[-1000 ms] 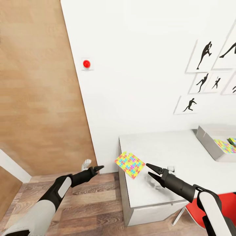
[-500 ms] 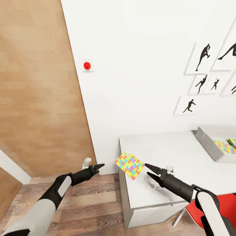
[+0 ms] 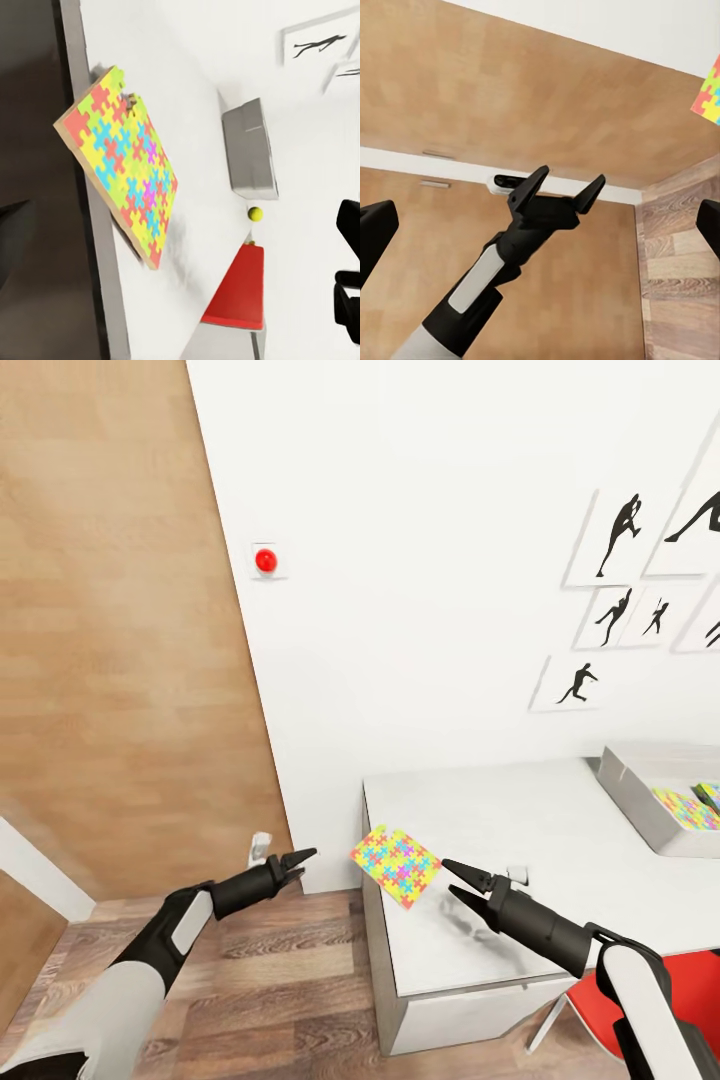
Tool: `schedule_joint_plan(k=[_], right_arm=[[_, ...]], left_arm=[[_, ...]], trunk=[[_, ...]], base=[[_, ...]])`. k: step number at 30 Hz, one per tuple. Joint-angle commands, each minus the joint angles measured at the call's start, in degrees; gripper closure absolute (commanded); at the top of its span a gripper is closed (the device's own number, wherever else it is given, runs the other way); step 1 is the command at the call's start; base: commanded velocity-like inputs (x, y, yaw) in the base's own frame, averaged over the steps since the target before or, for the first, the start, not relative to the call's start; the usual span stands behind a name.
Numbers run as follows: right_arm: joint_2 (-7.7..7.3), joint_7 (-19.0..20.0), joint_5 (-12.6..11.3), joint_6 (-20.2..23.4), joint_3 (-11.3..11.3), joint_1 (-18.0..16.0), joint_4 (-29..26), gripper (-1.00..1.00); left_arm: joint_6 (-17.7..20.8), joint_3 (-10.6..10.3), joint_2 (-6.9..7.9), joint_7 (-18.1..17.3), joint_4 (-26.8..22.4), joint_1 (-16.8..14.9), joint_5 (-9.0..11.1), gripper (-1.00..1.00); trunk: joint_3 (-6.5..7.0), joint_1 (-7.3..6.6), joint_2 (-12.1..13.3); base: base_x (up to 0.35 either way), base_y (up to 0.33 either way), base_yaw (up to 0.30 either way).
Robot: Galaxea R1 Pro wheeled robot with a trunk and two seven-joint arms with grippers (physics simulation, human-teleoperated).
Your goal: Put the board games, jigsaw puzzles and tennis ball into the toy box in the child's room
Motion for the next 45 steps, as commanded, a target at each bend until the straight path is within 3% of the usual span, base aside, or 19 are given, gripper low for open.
schedule_joint_plan(k=[1, 10, 45], right_arm=[[-0.05, 0.6, 0.6, 0.2, -0.1, -0.1, 0.0, -1.00], [-0.26, 0.6, 0.6, 0.4, -0.3, 0.0, 0.0, -1.00], [-0.31, 0.5, 0.6, 0.4, -0.5, 0.0, 0.1, -1.00]], left_arm=[[0.4, 0.1, 0.38, -0.5, -0.2, 0.0, 0.3, -1.00], [0.7, 0.1, 1.09, -1.8, -0.5, -0.1, 0.3, -1.00], [0.3, 0.3, 0.95, -1.1, -0.2, 0.0, 0.3, -1.00]], trunk=[[-0.11, 0.03, -0.1], [-0.11, 0.03, -0.1], [-0.11, 0.03, -0.1]], base=[[0.009, 0.000, 0.000], [0.143, 0.000, 0.000], [0.040, 0.015, 0.000]])
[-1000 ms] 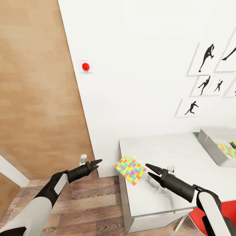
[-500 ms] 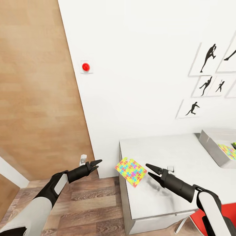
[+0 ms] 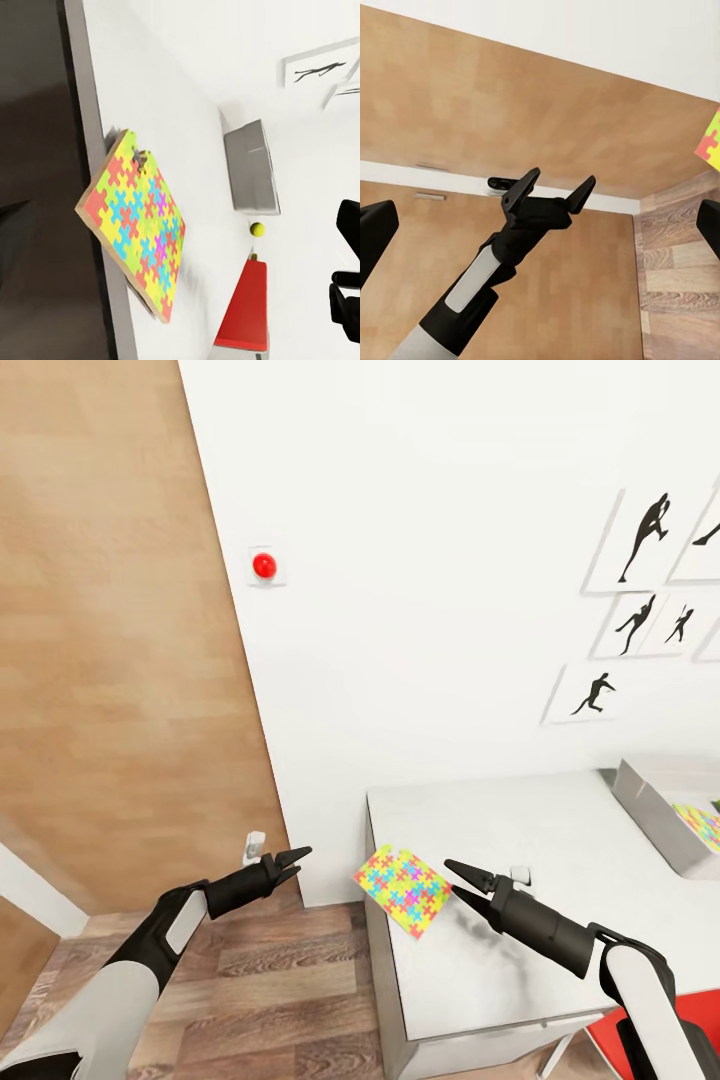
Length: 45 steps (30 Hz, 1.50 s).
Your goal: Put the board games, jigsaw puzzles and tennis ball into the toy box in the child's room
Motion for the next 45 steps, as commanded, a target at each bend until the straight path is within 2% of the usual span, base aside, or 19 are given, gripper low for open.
schedule_joint_plan(k=[1, 14, 22, 29, 34, 41, 45], right_arm=[[0.02, 0.6, 0.6, 0.2, -0.1, -0.1, 0.0, -1.00], [-0.02, 0.6, 0.6, 0.2, -0.1, -0.1, 0.0, -1.00], [-0.21, 1.5, 0.3, 1.3, -0.5, -0.1, -0.1, -1.00], [-0.96, 9.2, 0.1, 1.7, -1.0, -0.1, -0.1, -1.00], [-3.08, 15.2, 0.1, 1.7, -1.5, -0.1, -0.1, -1.00], [-3.76, 18.2, 0.0, 1.7, -0.8, -0.1, -0.1, -1.00], [-3.86, 18.8, 0.0, 1.7, -0.6, -0.1, -0.1, -1.00]], left_arm=[[0.4, 0.1, 0.00, -0.1, 0.0, 0.0, 0.2, -1.00], [0.8, 0.3, 0.09, 0.0, 0.3, -0.1, 0.3, -1.00], [1.1, 3.2, 0.09, 0.0, 0.4, -0.1, 0.3, -1.00], [1.0, 4.1, -0.22, 0.2, 0.4, -0.1, 0.2, -1.00], [0.9, 4.2, -0.38, 0.2, 0.4, -0.1, 0.2, -1.00], [0.6, 4.2, -0.45, 0.2, 0.4, 0.0, 0.2, -1.00], [0.5, 4.2, -0.54, 0.3, 0.6, 0.0, 0.2, -1.00]], trunk=[[-0.29, 0.25, -0.5], [-2.62, 3.11, -5.7], [-4.06, 4.86, -8.9], [-5.31, 6.40, -11.7], [-6.21, 7.50, -13.7], [-6.39, 7.72, -14.1], [-7.11, 8.60, -15.8]], base=[[0.002, 0.001, 0.000], [0.000, 0.000, 0.000], [0.000, 0.000, 0.000], [0.000, 0.000, 0.000], [0.000, 0.000, 0.000], [0.000, 0.000, 0.000], [0.000, 0.000, 0.000]])
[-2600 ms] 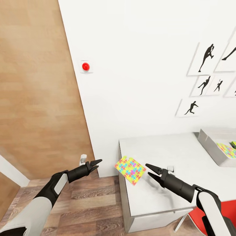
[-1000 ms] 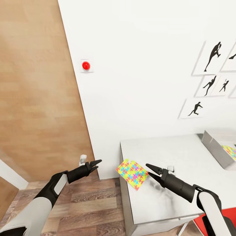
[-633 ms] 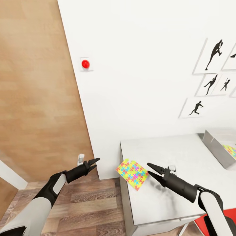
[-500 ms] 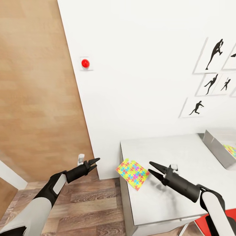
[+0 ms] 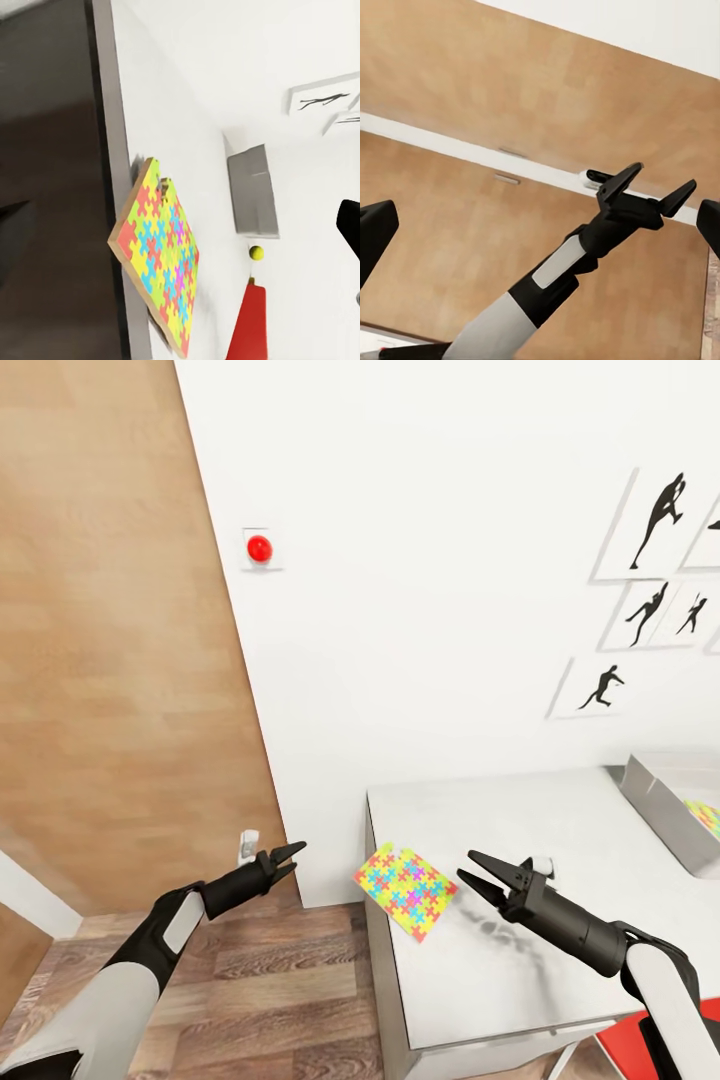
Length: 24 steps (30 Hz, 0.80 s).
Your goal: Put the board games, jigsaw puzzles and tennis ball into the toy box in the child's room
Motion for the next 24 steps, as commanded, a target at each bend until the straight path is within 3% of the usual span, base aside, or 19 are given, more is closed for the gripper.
schedule_joint_plan(k=[1, 24], right_arm=[[0.02, 0.5, 0.2, 0.3, 0.0, 0.0, 0.0, -1.00], [0.08, 1.7, 0.3, 0.3, 0.7, 0.1, 0.0, -1.00]], left_arm=[[0.4, 0.1, -0.03, 0.1, 0.2, 0.0, 0.2, -1.00], [-0.4, 0.2, -0.27, 2.4, 5.8, 0.0, 0.3, -1.00]], trunk=[[-0.26, 0.24, -0.5], [-4.03, 4.85, -8.9]], base=[[0.000, 0.000, 0.000], [0.000, 0.000, 0.000]])
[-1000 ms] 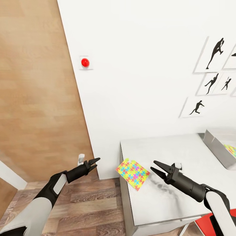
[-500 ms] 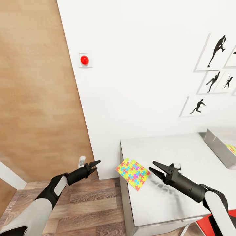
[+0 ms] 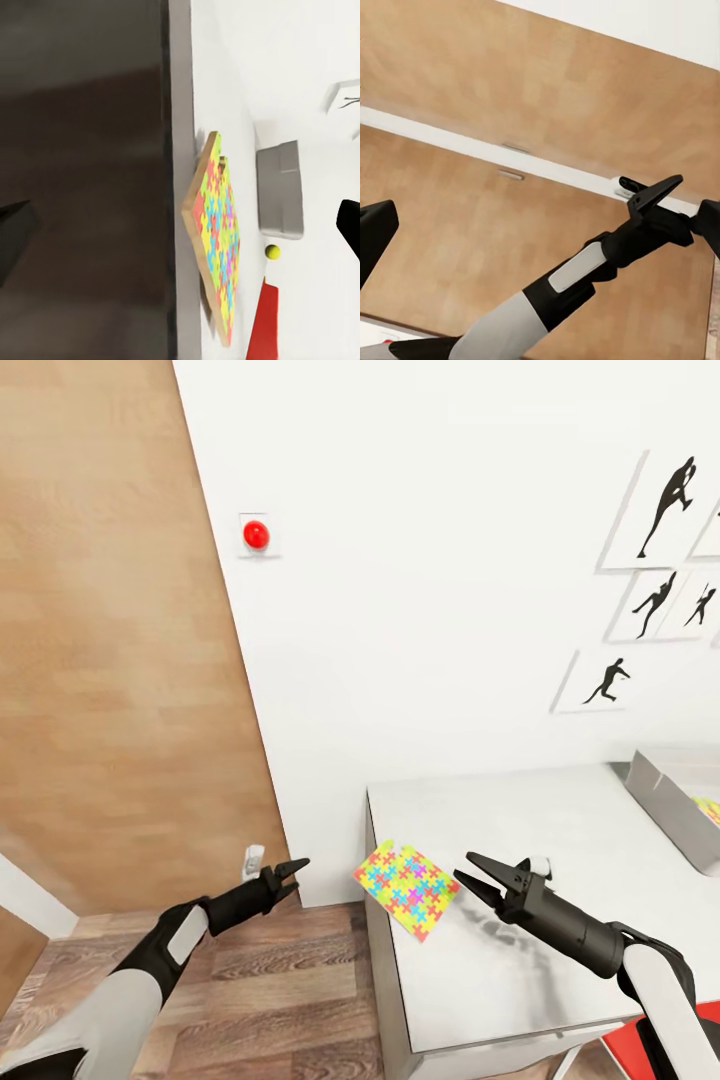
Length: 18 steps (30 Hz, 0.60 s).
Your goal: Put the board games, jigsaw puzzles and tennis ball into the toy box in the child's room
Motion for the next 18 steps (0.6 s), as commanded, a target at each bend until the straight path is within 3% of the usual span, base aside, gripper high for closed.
schedule_joint_plan(k=[1, 8, 18], right_arm=[[0.00, 0.3, 0.2, 0.3, -0.1, -0.1, 0.0, -1.00], [0.01, 0.3, 0.3, 0.3, -0.5, -0.1, 0.0, -1.00], [0.05, 0.0, 0.3, 0.3, -0.3, 0.0, 0.0, -1.00]], left_arm=[[0.3, 0.1, -0.13, -0.1, 0.1, 0.0, 0.2, -1.00], [0.1, 0.1, -1.49, -0.1, 0.5, 0.0, 0.1, -1.00], [0.1, 0.0, -1.77, -0.1, 0.5, 0.0, 0.2, -1.00]], trunk=[[-0.06, 0.01, 0.0], [-0.06, 0.01, 0.0], [-0.06, 0.01, 0.0]], base=[[0.000, 0.000, 0.000], [0.000, 0.000, 0.000], [-0.023, -0.069, 0.000]])
